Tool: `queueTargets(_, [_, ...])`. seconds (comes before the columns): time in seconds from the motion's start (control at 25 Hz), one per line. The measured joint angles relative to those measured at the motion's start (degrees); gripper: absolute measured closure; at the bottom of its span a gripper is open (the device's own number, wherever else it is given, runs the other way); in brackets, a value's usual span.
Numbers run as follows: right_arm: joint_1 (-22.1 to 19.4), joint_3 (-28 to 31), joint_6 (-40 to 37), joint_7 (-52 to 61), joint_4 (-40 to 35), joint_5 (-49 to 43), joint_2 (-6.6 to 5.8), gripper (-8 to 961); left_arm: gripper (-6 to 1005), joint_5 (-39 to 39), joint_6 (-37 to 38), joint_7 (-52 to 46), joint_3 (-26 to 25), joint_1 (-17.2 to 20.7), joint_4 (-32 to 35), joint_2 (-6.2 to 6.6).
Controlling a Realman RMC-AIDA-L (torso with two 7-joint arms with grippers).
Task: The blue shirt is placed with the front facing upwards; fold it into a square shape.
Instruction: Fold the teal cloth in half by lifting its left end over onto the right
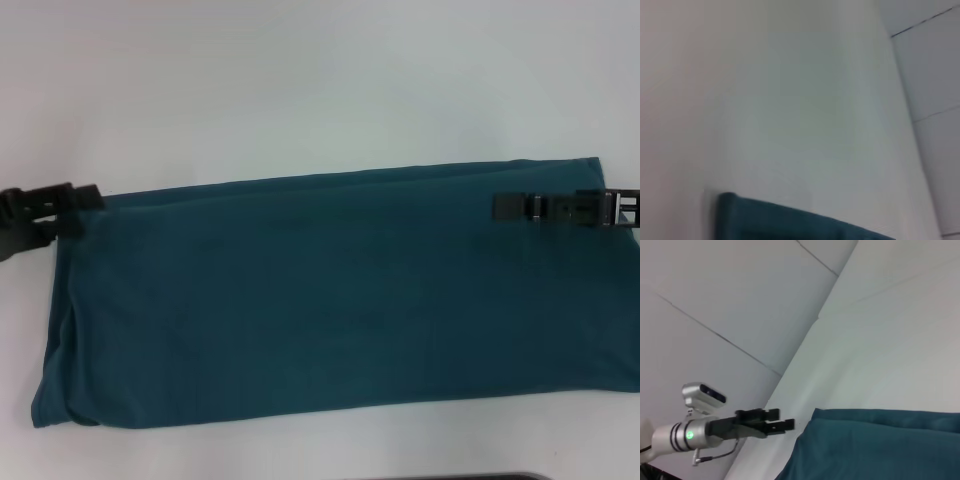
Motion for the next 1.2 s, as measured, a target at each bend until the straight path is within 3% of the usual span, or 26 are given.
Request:
queueTargets(0.2, [-0.19,0.03,0.02,0.01,0.00,0.43,0.00,106,323,0.26,5.79,0.00,0.19,1.52,-1.21,0.40])
queueTargets(0.56, [-0.11,0.03,0.35,0.01,0.00,0.44,-0.06,106,323,7.35,-0.34,-2.72,3.85,1.09,-0.51,-0.94])
queueTargets(0.68, [-0.10,0.02,0.37,0.01,0.00,0.44,-0.07,106,323,7.35,-0.49,-2.87,3.53,0.97,-0.51,-0.69])
queueTargets(0.92, [-0.33,0.02,0.42,0.03,0.00,0.44,-0.12,106,324,6.80,1.70,-3.21,1.82,1.09,-0.43,0.98])
queueTargets(1.2, [-0.31,0.02,0.50,0.64,0.00,0.43,-0.09,106,324,7.26,2.64,-3.44,2.17,0.90,-0.03,1.14])
